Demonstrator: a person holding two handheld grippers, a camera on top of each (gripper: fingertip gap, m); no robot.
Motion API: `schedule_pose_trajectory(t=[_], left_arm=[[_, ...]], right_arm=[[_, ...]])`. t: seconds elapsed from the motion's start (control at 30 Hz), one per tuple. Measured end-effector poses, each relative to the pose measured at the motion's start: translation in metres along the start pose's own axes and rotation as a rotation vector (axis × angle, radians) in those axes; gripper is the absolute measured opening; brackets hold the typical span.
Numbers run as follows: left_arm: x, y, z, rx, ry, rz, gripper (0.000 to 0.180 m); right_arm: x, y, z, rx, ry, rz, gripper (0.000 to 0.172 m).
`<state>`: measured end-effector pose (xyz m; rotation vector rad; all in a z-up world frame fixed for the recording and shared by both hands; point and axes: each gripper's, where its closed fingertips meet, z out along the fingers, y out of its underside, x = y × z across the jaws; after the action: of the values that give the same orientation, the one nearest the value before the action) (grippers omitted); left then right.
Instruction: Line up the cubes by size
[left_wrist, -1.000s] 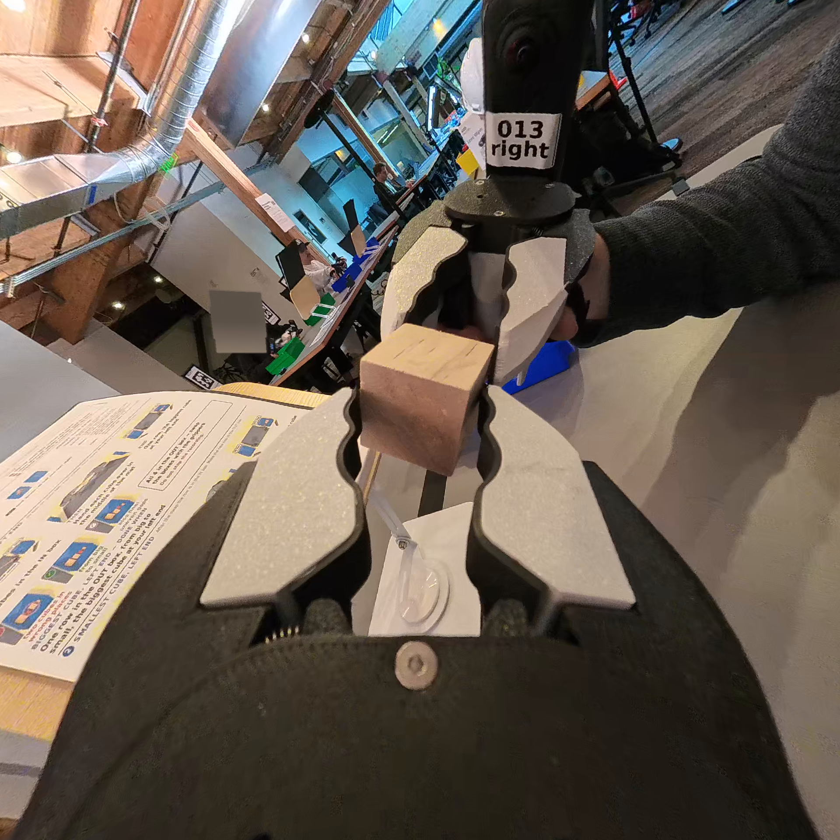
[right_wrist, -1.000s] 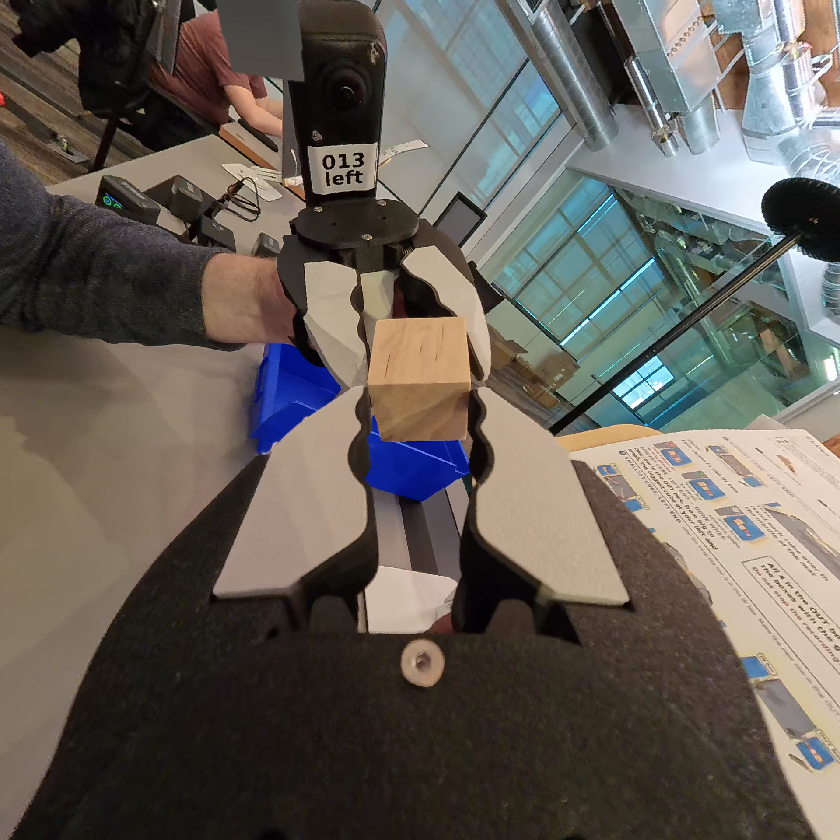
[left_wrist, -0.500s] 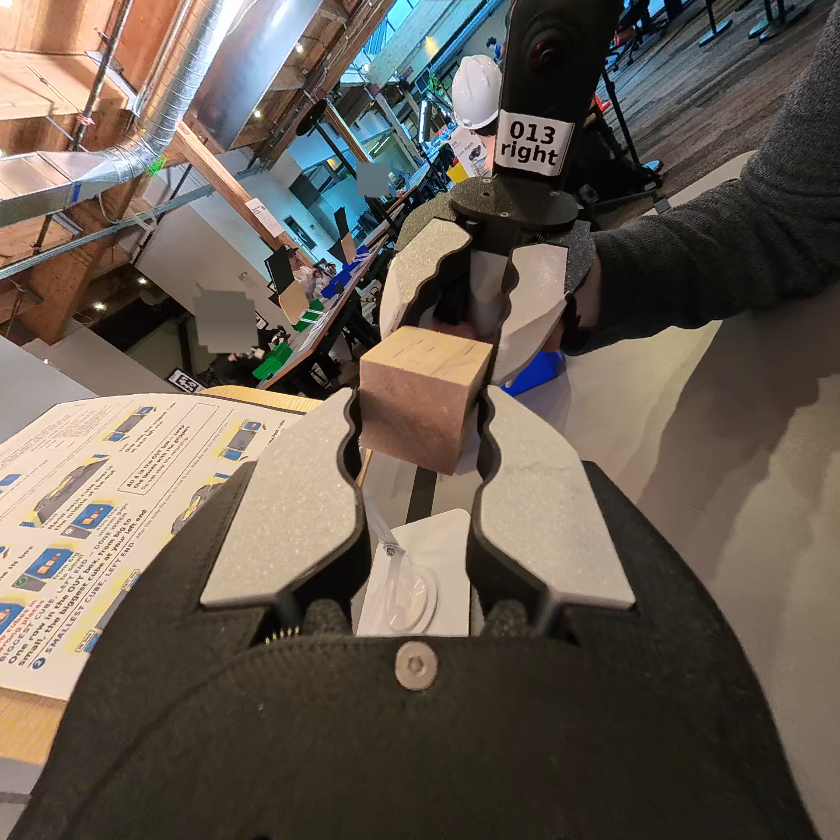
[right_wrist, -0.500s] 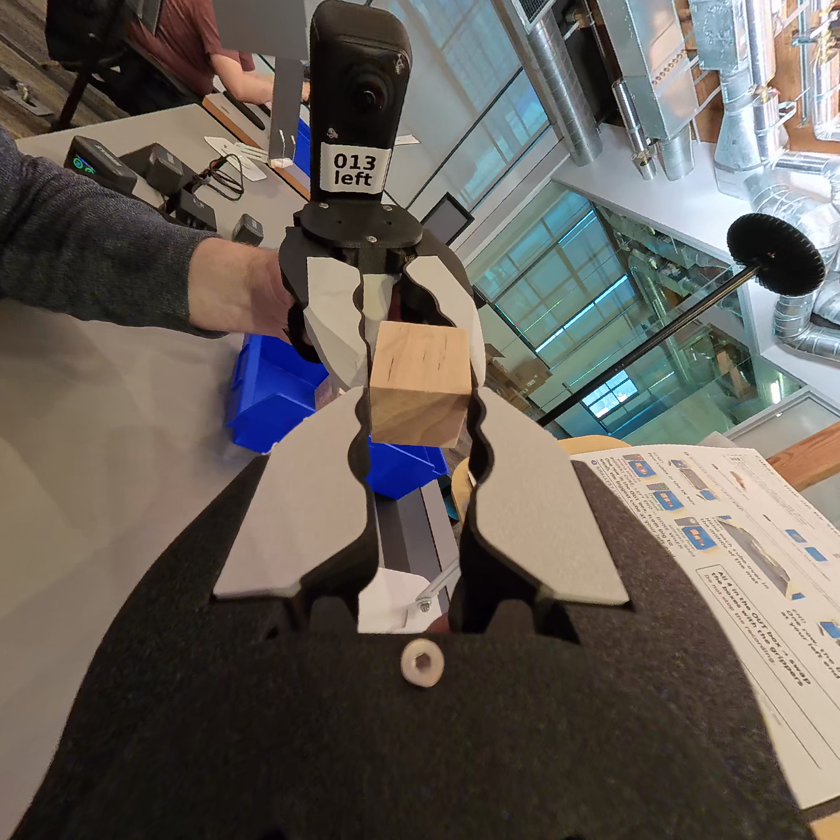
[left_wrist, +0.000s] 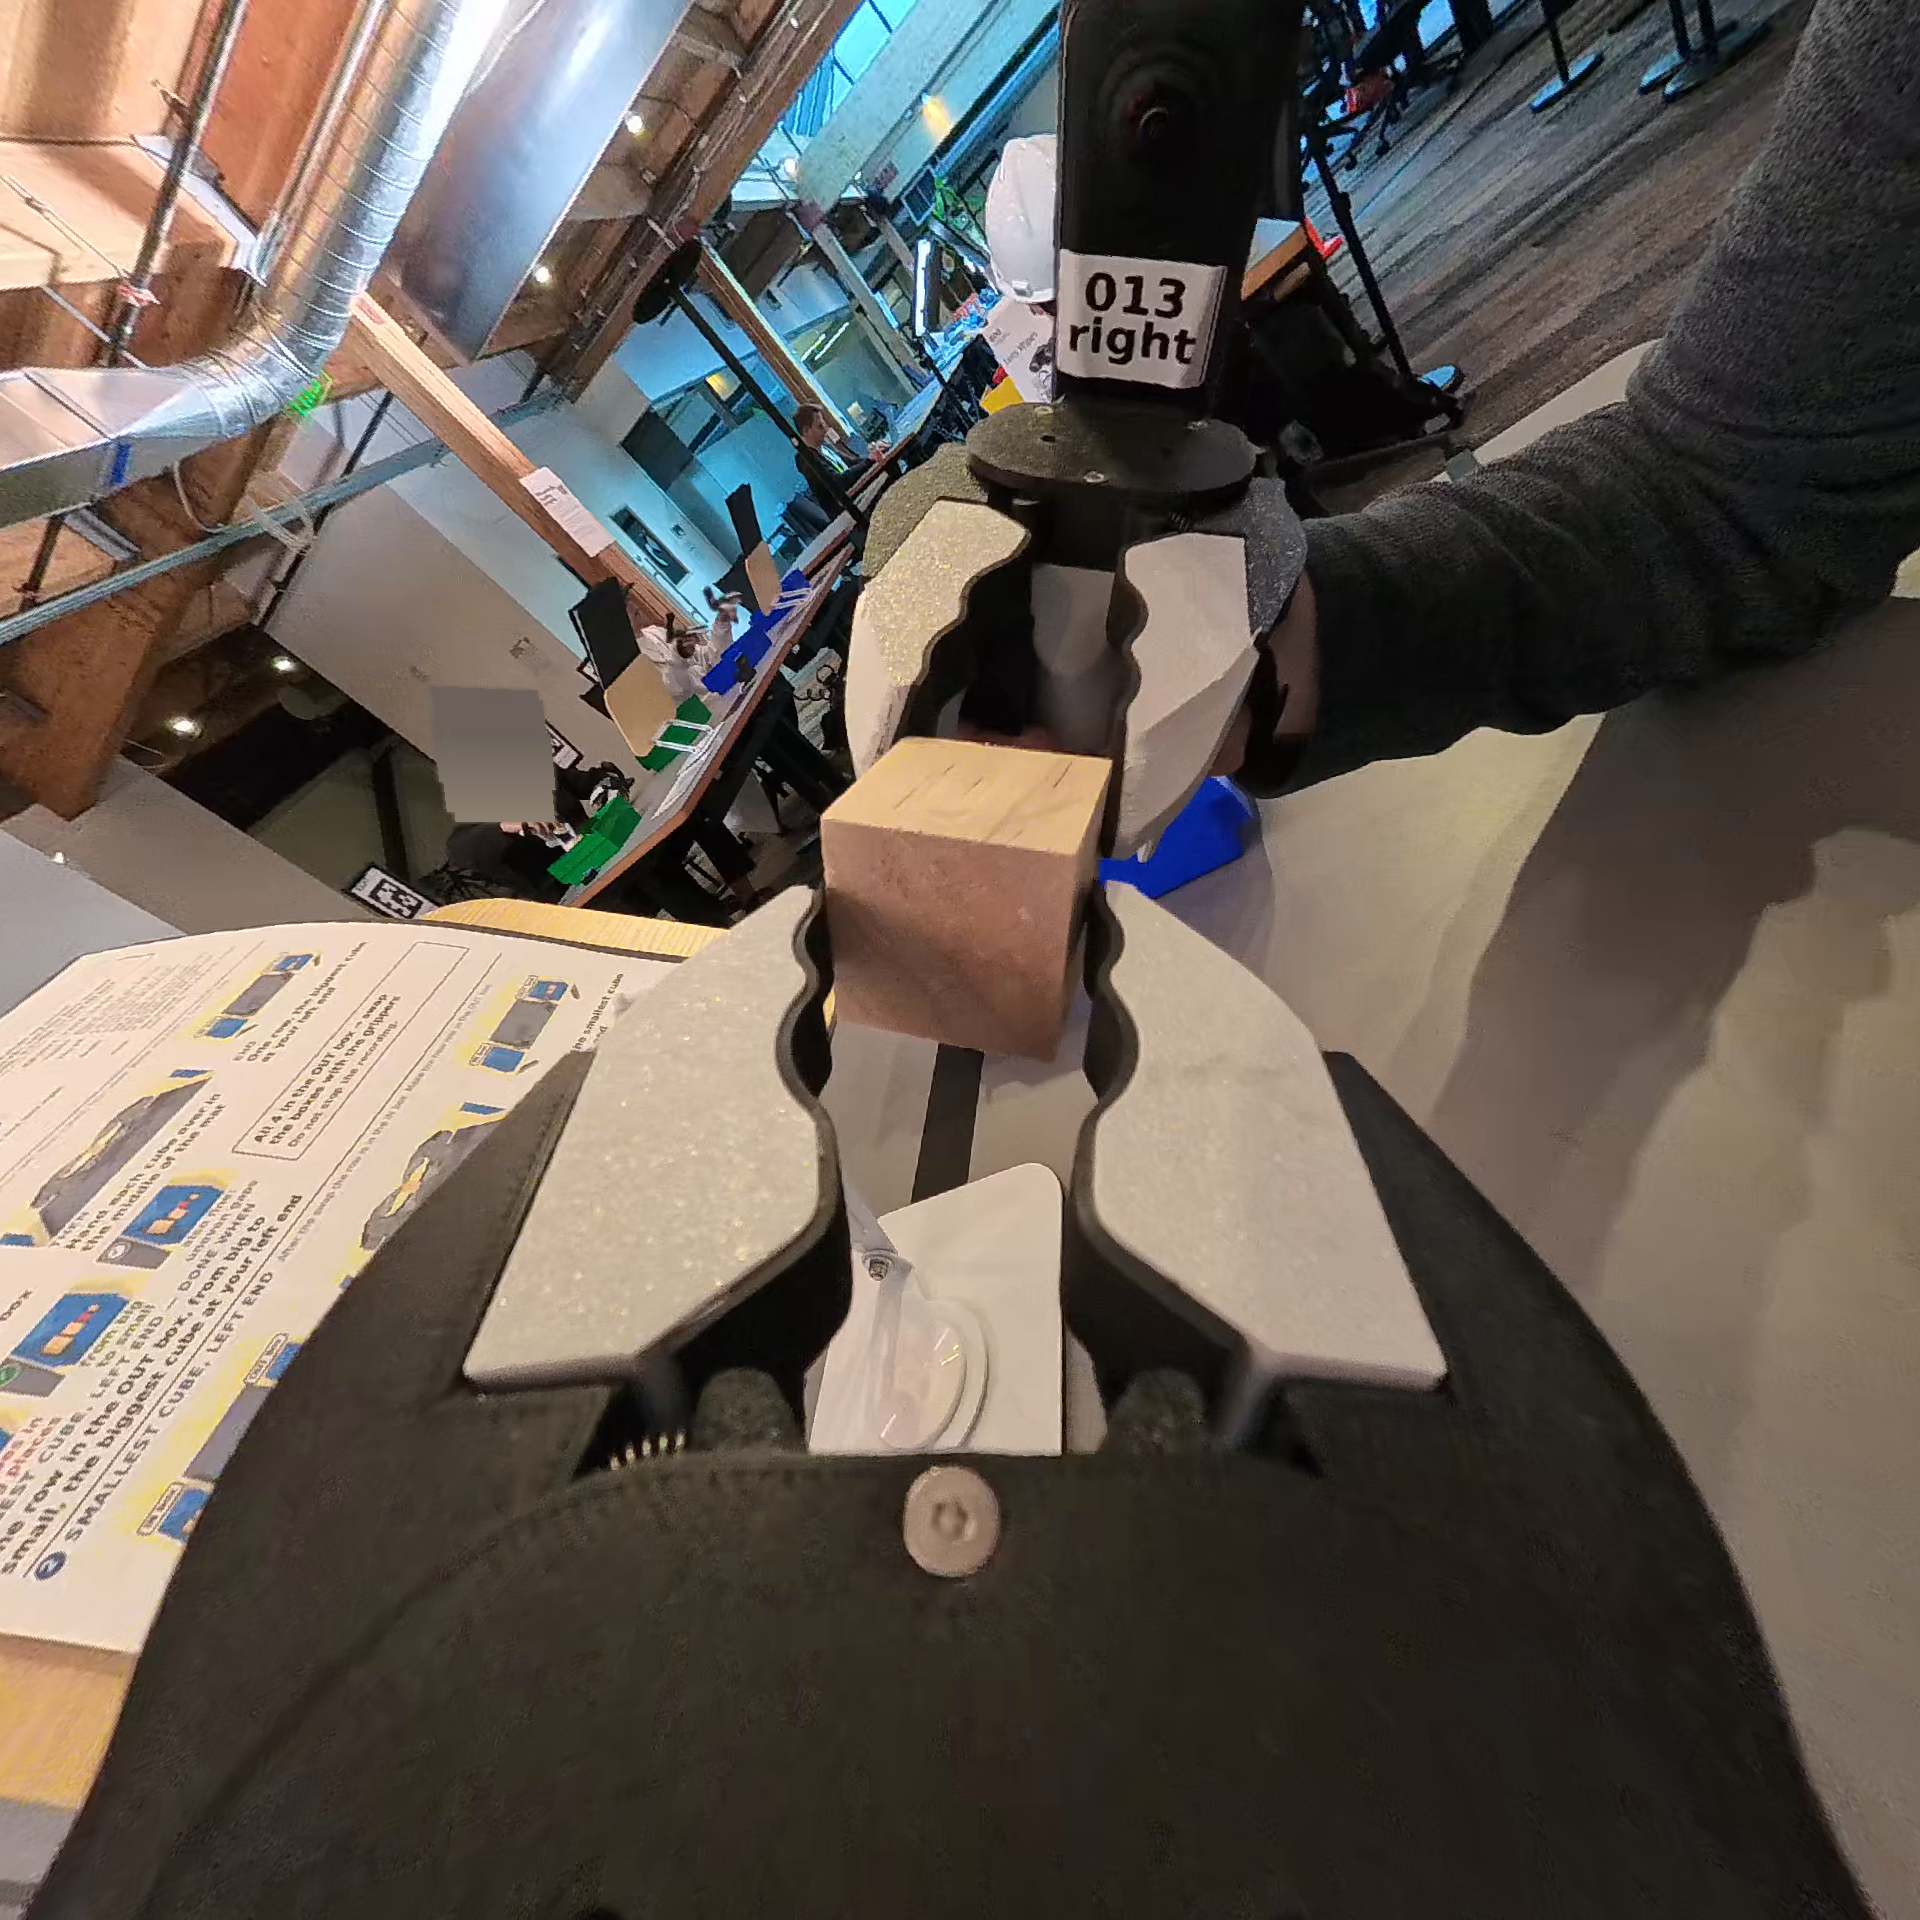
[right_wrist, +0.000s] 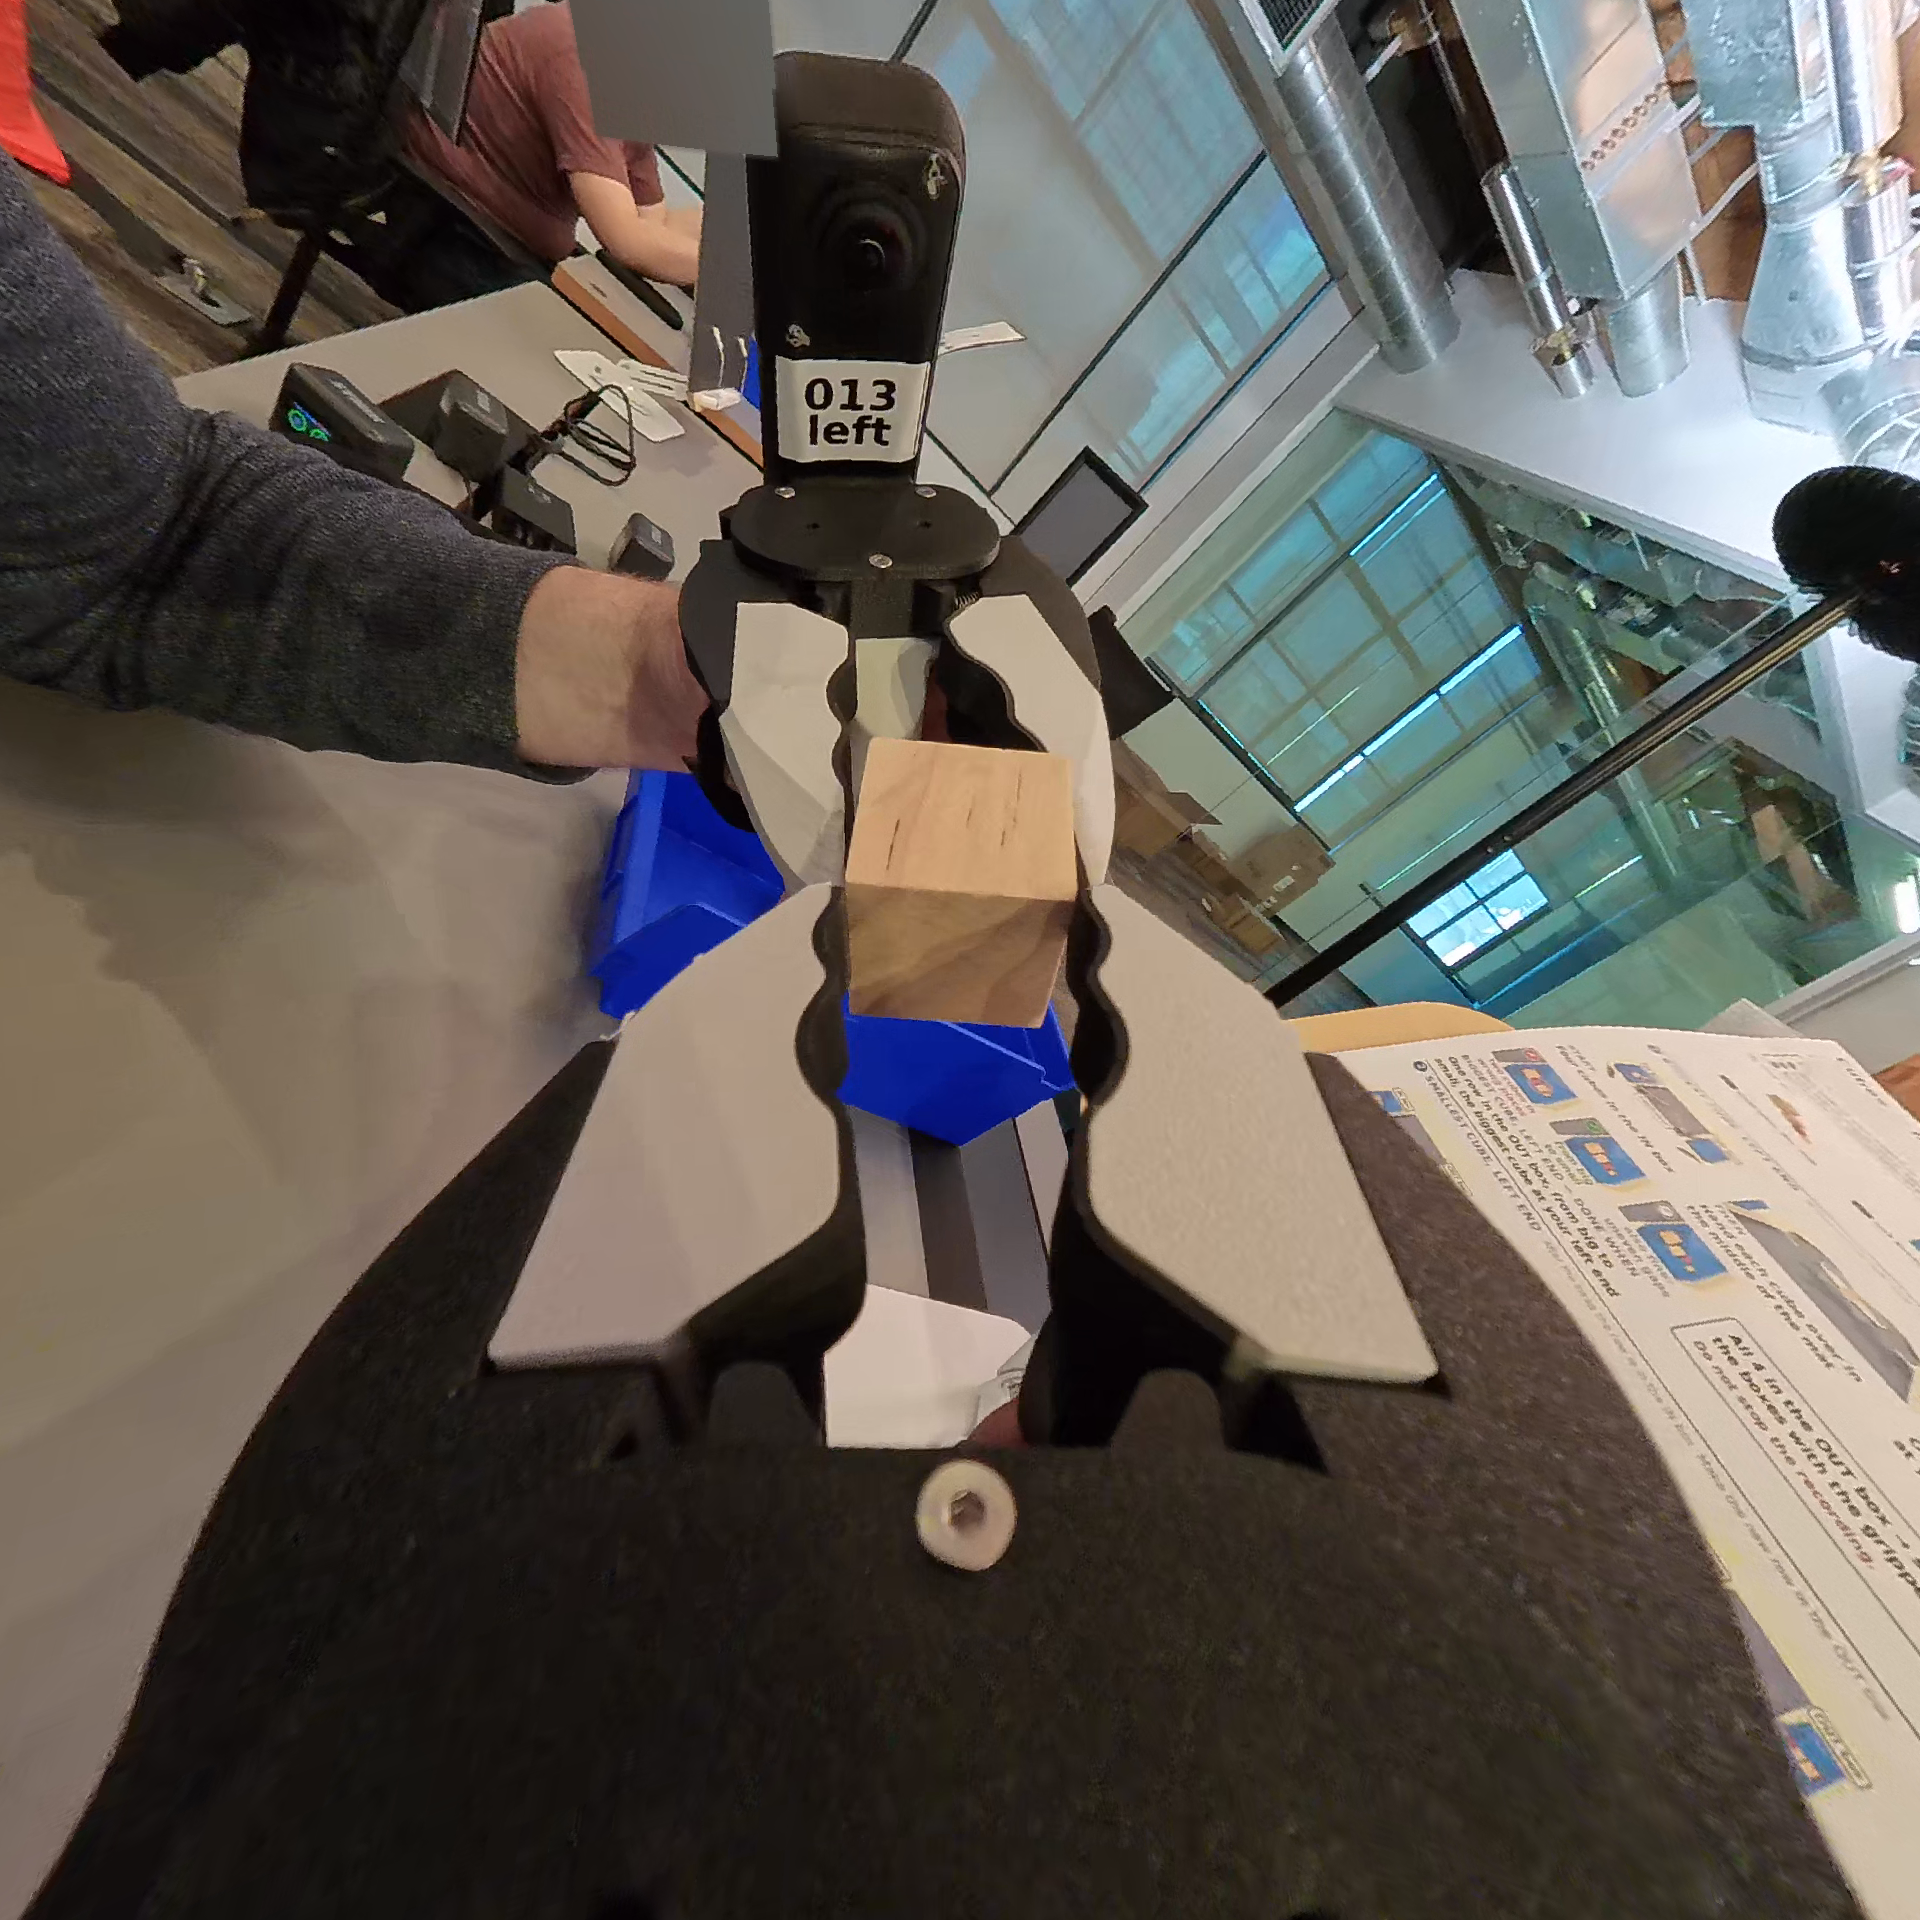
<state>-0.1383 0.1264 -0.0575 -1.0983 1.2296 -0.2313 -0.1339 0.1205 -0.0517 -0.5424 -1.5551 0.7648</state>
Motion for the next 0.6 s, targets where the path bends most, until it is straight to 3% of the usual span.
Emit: schedule_pose_trajectory(t=[0.6], left_arm=[[-0.0024, 0.0, 0.0016, -0.032, -0.037, 0.031, 0.045]], right_arm=[[0.0026, 0.0002, -0.0001, -0.015, 0.02, -0.007, 0.04]])
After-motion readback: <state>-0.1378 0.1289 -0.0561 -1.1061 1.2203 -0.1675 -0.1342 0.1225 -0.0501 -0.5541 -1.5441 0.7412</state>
